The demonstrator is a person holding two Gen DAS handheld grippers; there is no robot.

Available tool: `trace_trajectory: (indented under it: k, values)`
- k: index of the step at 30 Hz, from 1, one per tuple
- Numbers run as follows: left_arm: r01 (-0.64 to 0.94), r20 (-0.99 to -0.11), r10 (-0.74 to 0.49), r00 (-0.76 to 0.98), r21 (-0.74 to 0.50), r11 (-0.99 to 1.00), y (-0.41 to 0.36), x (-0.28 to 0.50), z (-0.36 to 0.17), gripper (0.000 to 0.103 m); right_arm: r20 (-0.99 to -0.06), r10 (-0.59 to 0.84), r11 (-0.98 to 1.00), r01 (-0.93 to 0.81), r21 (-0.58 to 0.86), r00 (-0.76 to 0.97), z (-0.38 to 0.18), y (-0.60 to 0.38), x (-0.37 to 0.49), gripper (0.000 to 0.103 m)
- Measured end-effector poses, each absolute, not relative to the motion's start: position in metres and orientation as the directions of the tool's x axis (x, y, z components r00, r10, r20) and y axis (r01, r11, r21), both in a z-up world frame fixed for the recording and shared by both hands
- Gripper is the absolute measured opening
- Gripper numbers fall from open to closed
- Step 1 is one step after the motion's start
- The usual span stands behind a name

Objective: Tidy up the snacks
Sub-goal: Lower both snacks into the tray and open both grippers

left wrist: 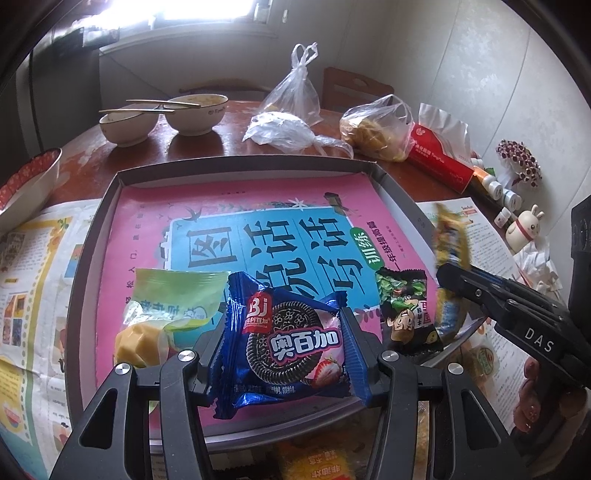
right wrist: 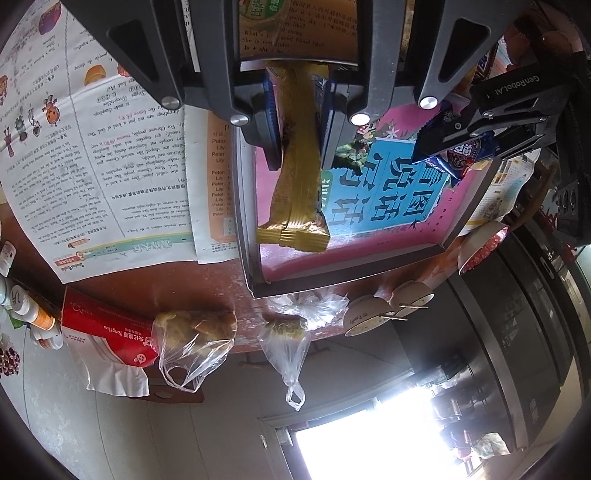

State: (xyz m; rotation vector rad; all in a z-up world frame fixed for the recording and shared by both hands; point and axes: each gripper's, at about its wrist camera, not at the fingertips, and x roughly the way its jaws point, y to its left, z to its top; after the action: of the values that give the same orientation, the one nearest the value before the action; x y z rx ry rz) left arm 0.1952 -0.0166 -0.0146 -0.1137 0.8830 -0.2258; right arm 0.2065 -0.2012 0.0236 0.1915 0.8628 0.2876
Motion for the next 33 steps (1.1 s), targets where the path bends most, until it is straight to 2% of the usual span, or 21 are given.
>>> trace_trajectory:
  k: [3,9,16,33]
  values:
    - [0.149,-0.752,-0.242,0.614,-0.190,0.970,-0.016,0.195,-0.014,0.056,-0.717,0.320,0.946,-0.169,0.277,0.619,0.025,-0.201,0.205,0.029]
    - [0.149,-0.750,-0.243,0.615,-0.192,0.970,-0.016,0.194,-0.013,0.056,-0.712,0.315,0.948,-0.174,0.266,0.628,0.029,-0.199,0.202,0.031]
    - [0.145,-0.743,-0.234,0.627,-0.184,0.972,-0.014,0.191,-0.009,0.058,-0.701,0.286,0.958,-0.183,0.221,0.653,0.036,-0.195,0.196,0.040]
    - [0.128,-0.721,-0.232,0.653,-0.197,0.972,-0.006,0.182,0.003,0.066,-0.678,0.258,0.966,-0.199,0.166,0.688,0.048,-0.188,0.187,0.049]
